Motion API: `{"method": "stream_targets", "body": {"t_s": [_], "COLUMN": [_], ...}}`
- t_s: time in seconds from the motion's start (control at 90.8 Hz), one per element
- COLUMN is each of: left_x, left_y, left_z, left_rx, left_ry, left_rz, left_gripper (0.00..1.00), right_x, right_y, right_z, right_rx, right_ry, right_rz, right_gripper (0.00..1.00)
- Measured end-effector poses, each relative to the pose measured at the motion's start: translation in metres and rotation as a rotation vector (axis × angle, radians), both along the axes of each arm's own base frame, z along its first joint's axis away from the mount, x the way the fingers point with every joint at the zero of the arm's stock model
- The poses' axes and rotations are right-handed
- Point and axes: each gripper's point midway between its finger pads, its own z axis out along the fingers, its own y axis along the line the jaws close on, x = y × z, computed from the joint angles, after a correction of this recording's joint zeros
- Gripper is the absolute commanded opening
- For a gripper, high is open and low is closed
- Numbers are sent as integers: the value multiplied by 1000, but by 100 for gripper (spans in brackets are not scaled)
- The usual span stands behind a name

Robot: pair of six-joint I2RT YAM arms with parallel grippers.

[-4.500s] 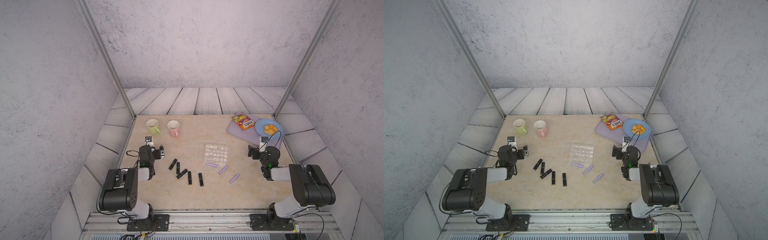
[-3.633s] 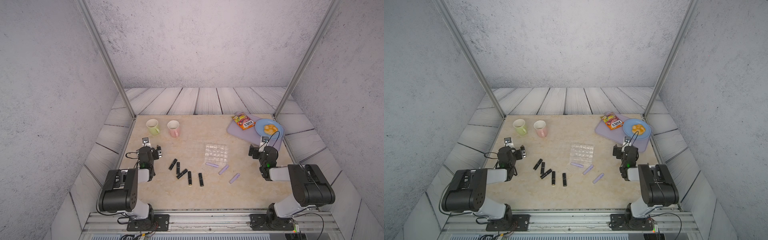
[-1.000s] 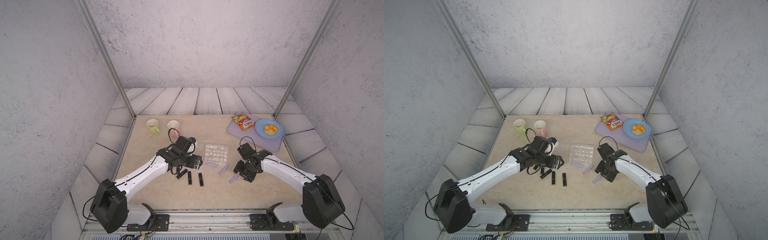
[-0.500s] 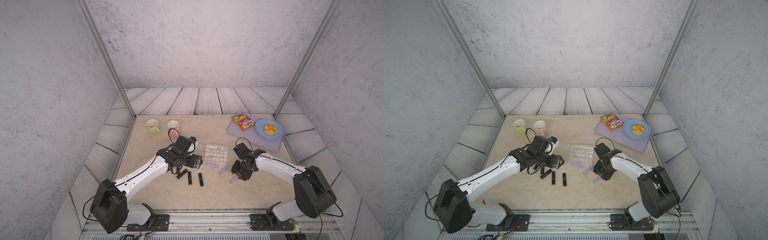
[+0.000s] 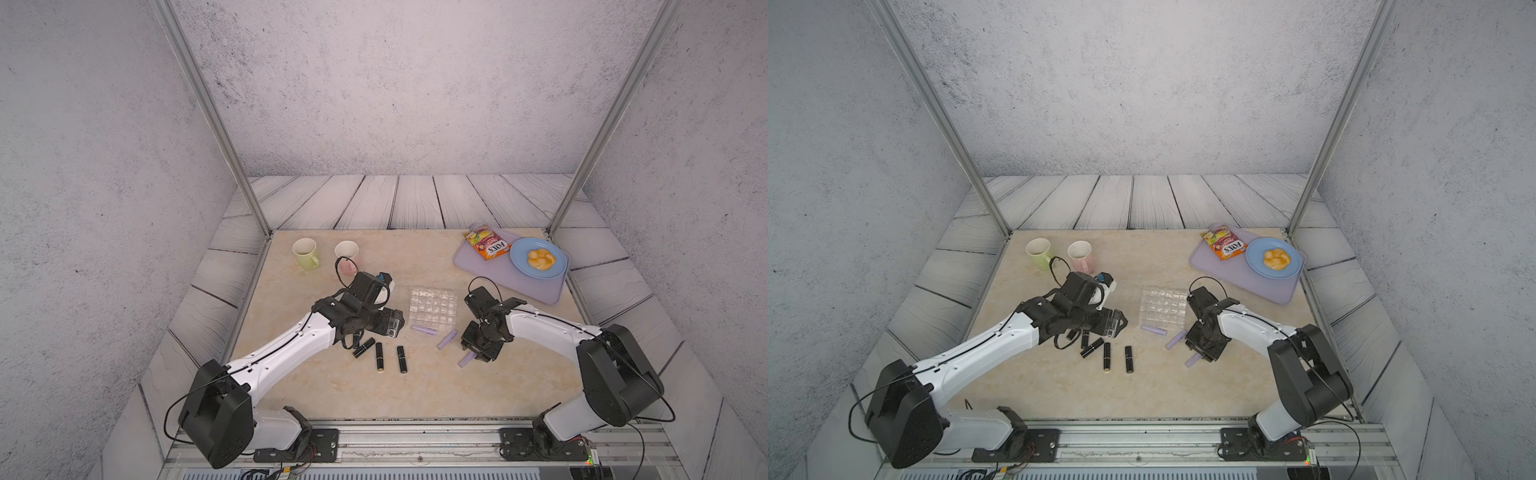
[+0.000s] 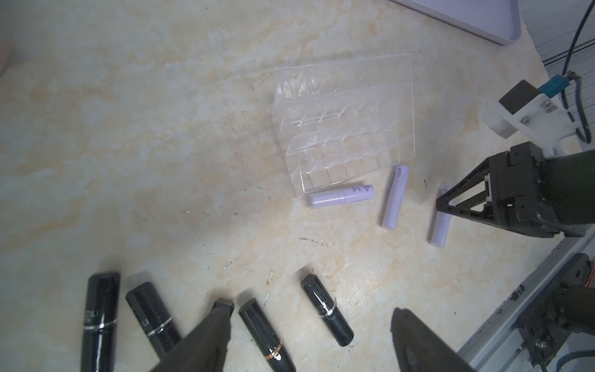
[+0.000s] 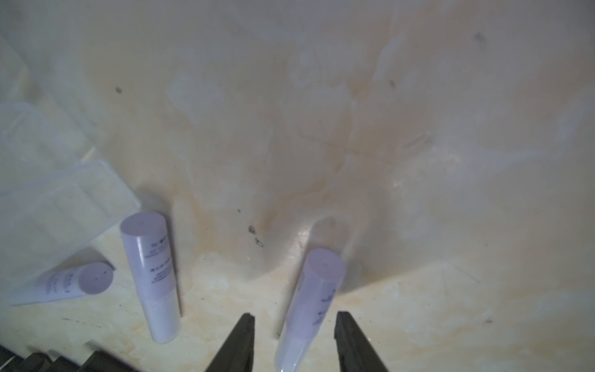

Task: Arrange the lipsticks in the organizer
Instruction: Pick up the lipstick at the center of the board.

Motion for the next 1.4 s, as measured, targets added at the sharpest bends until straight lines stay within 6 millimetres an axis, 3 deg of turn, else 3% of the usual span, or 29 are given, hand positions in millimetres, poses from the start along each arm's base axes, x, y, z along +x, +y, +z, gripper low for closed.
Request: {"method": "stream_targets", "body": {"t_s": [0.572, 0.793, 1.046, 1.189, 1.398], "left_x": [1, 2, -2, -16, -38], "left_y": [1, 2, 1, -7, -26], "left_z": [0, 3, 22, 39, 59], "left_rx": [6, 4, -51, -145, -331], "left_ry": [-9, -19, -47, -20, 71], "left_rz": [0, 5, 6, -28, -69], "left_gripper": [85, 85, 85, 86, 90], "right_x": [5, 4, -1, 2, 45], "right_y": [-5, -6, -2, 12, 52], "right_z": [-12, -13, -10, 13, 78], "right_rx": [11, 33, 83, 195, 463], "right_ry": [25, 31, 23, -45, -312], "right_rz": [-35, -57, -63, -61, -30], "right_gripper": [40, 32, 21, 19, 16]}}
